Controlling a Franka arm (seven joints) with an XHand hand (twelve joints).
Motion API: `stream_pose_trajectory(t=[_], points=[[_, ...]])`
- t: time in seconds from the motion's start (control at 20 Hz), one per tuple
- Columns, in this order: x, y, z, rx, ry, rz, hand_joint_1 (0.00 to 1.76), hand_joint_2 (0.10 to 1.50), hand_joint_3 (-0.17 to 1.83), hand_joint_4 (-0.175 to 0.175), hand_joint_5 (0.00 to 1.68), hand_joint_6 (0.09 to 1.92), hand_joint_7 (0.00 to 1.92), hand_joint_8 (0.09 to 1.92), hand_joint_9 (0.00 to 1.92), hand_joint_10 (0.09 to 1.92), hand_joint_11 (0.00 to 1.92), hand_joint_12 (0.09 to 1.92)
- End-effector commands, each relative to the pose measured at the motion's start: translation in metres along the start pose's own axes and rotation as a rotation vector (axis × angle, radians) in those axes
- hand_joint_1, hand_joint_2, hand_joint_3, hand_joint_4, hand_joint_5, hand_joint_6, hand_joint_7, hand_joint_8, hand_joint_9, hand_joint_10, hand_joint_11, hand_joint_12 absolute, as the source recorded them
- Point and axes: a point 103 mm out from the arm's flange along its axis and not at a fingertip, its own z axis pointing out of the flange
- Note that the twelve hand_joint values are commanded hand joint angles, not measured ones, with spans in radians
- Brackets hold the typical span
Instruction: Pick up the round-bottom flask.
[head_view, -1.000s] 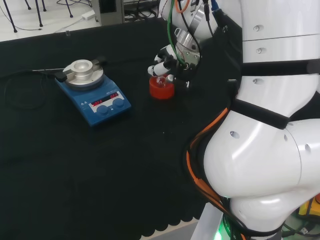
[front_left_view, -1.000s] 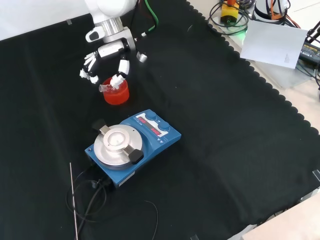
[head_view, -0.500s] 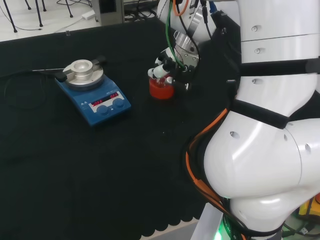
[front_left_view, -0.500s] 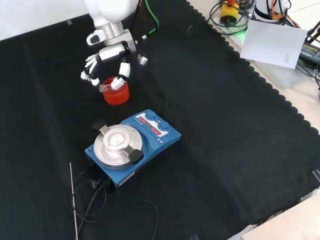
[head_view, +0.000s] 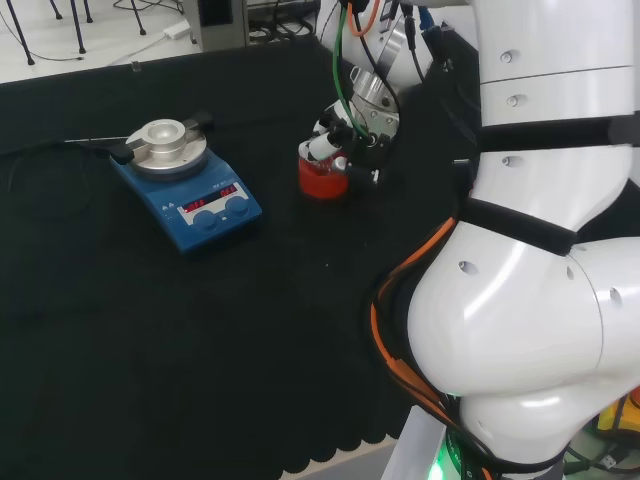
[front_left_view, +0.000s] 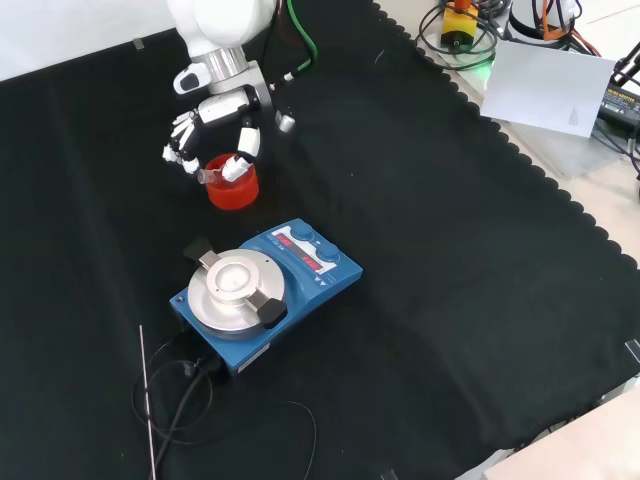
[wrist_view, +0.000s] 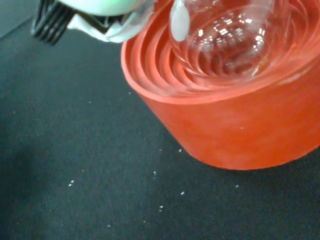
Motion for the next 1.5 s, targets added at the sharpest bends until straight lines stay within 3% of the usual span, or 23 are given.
stream_pose_trajectory(t=[0.05,0.75,1.5], points=[[-0.005,0.004,0.003,0.009,0.001,0.015,0.87,0.56,0.71,-0.049,0.59,0.79,0.2,0.57,0.41,0.63,0.02,1.4],[-0.007,0.012,0.01,0.024,0.007,0.021,0.82,0.57,0.71,-0.057,0.59,0.77,0.19,0.58,0.39,0.64,0.01,1.4],[-0.007,0.014,0.01,0.005,0.008,0.021,0.81,0.66,0.66,-0.02,0.93,0.87,0.23,0.6,0.43,0.66,0.03,1.4]])
